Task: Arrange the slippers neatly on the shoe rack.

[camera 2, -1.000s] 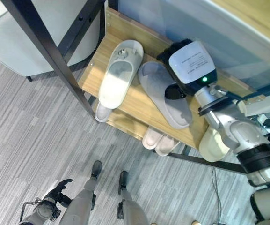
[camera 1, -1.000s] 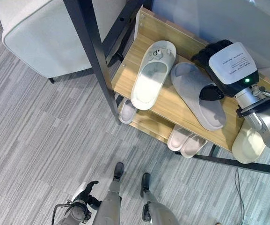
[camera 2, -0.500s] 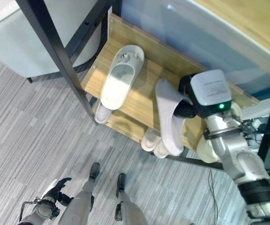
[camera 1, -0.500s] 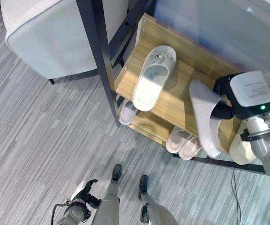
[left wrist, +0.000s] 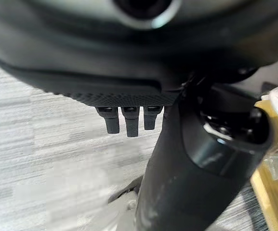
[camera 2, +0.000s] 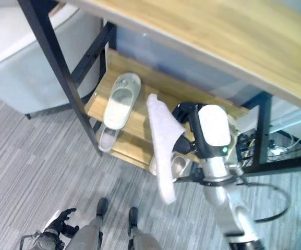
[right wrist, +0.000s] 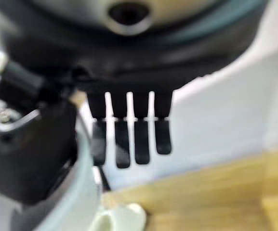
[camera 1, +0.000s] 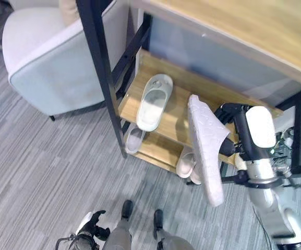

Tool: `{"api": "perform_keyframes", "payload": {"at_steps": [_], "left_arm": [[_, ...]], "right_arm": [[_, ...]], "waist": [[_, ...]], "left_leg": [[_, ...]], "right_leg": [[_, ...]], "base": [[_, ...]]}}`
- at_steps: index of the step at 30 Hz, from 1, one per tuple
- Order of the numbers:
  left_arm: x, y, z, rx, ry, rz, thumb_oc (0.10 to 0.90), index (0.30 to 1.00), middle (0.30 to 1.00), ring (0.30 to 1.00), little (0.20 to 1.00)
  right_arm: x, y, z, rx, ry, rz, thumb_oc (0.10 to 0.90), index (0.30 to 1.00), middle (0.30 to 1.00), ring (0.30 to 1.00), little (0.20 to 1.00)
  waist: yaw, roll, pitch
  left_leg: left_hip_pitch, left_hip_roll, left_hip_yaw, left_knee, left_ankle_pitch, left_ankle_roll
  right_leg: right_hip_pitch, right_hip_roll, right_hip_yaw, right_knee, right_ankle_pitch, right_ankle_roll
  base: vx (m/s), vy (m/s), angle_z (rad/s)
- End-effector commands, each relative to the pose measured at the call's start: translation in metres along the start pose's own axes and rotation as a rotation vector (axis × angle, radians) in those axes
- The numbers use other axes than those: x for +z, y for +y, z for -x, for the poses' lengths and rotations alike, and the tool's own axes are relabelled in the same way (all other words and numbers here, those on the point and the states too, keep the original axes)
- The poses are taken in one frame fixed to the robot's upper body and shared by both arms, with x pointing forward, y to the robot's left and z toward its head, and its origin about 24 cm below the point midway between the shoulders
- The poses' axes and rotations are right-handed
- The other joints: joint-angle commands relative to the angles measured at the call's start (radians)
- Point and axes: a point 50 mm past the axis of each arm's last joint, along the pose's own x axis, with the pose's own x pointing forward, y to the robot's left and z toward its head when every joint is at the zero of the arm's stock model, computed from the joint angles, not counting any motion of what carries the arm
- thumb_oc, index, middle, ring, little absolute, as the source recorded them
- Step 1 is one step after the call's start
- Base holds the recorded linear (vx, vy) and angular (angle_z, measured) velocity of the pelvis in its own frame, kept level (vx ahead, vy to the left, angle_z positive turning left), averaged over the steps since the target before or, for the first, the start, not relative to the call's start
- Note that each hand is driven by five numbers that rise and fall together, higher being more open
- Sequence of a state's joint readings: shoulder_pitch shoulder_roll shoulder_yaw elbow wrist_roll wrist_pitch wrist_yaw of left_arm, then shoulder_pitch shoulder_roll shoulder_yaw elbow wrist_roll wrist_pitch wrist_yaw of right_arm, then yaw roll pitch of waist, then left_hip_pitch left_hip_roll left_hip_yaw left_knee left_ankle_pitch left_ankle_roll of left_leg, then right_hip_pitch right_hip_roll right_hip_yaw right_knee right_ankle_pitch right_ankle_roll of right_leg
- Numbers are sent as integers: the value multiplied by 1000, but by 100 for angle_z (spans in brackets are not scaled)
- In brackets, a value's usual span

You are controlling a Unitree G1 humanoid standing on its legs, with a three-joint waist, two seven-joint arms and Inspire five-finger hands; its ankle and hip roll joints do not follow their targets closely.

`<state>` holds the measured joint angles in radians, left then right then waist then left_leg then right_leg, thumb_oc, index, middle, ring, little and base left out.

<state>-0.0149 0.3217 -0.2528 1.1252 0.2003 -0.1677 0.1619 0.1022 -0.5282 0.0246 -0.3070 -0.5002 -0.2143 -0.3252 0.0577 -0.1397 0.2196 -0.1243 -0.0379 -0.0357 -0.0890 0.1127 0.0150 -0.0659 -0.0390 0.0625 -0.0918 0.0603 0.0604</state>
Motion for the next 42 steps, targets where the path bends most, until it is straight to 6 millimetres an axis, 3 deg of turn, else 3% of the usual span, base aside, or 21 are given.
{"api": "perform_keyframes", "payload": {"at_steps": [1, 5, 7, 8, 14, 22, 30, 31, 37, 40, 41, 42], "left_arm": [[-4, -16, 4, -37, 4, 38, 800, 900, 900, 900, 900], [-4, -15, 4, -31, 5, 62, 800, 900, 900, 900, 900], [2, -12, 3, -13, -20, 89, 800, 900, 900, 900, 900], [0, -13, 4, -11, -13, 101, 800, 900, 900, 900, 900], [-8, -16, 7, -23, 2, 92, 800, 900, 900, 900, 900], [-31, -43, 19, -85, 119, 96, 800, 900, 900, 900, 900], [-45, -54, 26, -123, 191, 89, 800, 900, 900, 900, 900], [-15, -47, 13, -115, 86, 111, 800, 900, 900, 900, 900], [-20, -51, 15, -132, 107, 105, 800, 900, 900, 900, 900], [-15, -49, 13, -126, 98, 116, 800, 900, 900, 900, 900], [-15, -51, 13, -134, 91, 93, 800, 900, 900, 900, 900], [-16, -52, 14, -137, 98, 93, 800, 900, 900, 900, 900]], "right_arm": [[13, -6, 2, 48, -76, -173, 400, 300, 300, 300, 300], [12, 5, 7, 119, -61, -194, 400, 300, 300, 300, 300], [7, 19, 14, 181, -17, -243, 400, 300, 300, 300, 300], [5, 22, 21, 207, 13, -279, 400, 300, 300, 300, 300], [-2, 32, 36, 269, 76, -327, 400, 300, 300, 300, 300], [-11, 37, 56, 362, 142, -319, 400, 300, 300, 300, 300], [-12, 44, 65, 422, 176, -352, 400, 300, 300, 300, 300], [-66, 128, 225, 200, 1309, -1194, 400, 300, 300, 300, 300], [-65, 130, 216, 219, 1267, -1179, 400, 300, 300, 300, 300], [-69, 126, 199, 187, 1202, -1187, 400, 300, 300, 300, 300], [-71, 122, 196, 175, 1177, -1185, 400, 300, 300, 300, 300], [-72, 120, 196, 171, 1178, -1179, 400, 300, 300, 300, 300]], "waist": [[-16, 22, -113], [-16, 33, -105], [-9, 51, -85], [-11, 55, -92], [-16, 60, -86], [-13, 88, -93], [-13, 90, -109], [-100, 122, -145], [-90, 125, -138], [-84, 119, -92], [-81, 111, -67], [-77, 111, -61]], "left_leg": [[53, 13, 34, 71, -183, -6], [68, 17, 67, 67, -178, -4], [75, 29, 102, 75, -169, -8], [89, 25, 112, 71, -163, -9], [102, -2, 95, 77, -152, -14], [128, -1, 56, 48, -131, -31], [155, -1, 54, 18, -116, -35], [167, 67, 173, 64, -144, -73], [172, 63, 163, 61, -142, -70], [89, 72, 141, 170, -153, -89], [33, 93, 145, 243, -146, -111], [20, 108, 152, 240, -140, -113]], "right_leg": [[27, -79, 11, 48, -28, 134], [16, -75, 0, 87, -26, 139], [3, -69, -102, 156, -52, 132], [14, -33, -129, 160, -82, 109], [28, 42, -119, 151, -133, 54], [91, 48, -177, 91, -144, 34], [125, 48, -180, 72, -140, 33], [101, -2, -118, 89, -128, 43], [110, -4, -131, 90, -134, 45], [84, -15, -161, 111, -146, 33], [86, -27, -188, 109, -153, 27], [93, -29, -197, 106, -154, 30]], "base": [[-88, 65, -56], [-89, 37, -47], [-145, 37, -65], [-67, 33, -50], [-26, 2, -14], [9, -48, 31], [1, -6, 7], [0, 0, 0], [16, 1, -3], [-146, 10, 18], [-50, 76, 44], [33, 119, 61]]}}
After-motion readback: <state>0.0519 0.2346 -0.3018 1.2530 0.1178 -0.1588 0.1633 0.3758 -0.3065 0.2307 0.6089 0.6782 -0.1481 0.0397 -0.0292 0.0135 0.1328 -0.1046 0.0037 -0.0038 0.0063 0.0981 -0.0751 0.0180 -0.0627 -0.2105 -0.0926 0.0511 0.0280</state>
